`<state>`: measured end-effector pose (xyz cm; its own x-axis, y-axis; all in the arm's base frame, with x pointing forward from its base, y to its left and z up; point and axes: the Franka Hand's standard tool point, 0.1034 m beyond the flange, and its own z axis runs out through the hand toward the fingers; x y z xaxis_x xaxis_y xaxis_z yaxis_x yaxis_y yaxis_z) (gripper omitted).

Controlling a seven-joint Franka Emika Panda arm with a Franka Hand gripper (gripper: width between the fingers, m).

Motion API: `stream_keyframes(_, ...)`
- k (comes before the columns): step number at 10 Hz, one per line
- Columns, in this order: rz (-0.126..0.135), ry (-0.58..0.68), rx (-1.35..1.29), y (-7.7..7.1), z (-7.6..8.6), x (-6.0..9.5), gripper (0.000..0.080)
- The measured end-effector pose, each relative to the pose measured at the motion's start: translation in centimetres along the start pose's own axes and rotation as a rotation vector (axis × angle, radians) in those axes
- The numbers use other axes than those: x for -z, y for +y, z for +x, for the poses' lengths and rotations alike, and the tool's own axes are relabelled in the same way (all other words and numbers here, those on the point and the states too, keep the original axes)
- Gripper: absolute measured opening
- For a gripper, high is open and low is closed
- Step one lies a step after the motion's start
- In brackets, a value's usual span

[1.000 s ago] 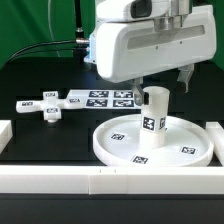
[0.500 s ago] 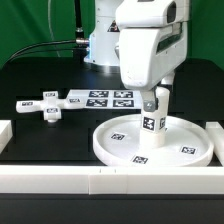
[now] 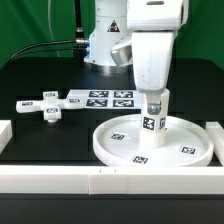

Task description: Assemble round table

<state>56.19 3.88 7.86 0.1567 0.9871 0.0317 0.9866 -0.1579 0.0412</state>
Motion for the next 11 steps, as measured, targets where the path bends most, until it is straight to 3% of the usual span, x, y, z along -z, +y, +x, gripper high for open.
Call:
stream_keyframes(6, -0.003, -0.036, 0.267, 0.02, -0.56, -0.11, 0.0649)
stream_keyframes(7, -0.003, -0.036, 0.258, 0.01, -0.54, -0.11, 0.0523)
stream_keyframes(8, -0.003, -0.037, 0.247, -0.01, -0.5, -0.13, 0.0523)
stream_keyframes(9, -0.003, -0.037, 0.239, -0.04, -0.44, -0.15, 0.0407)
stream_keyframes(11, 0.002, -0.039, 0.225, 0.12, -0.89, -0.18, 0.0407)
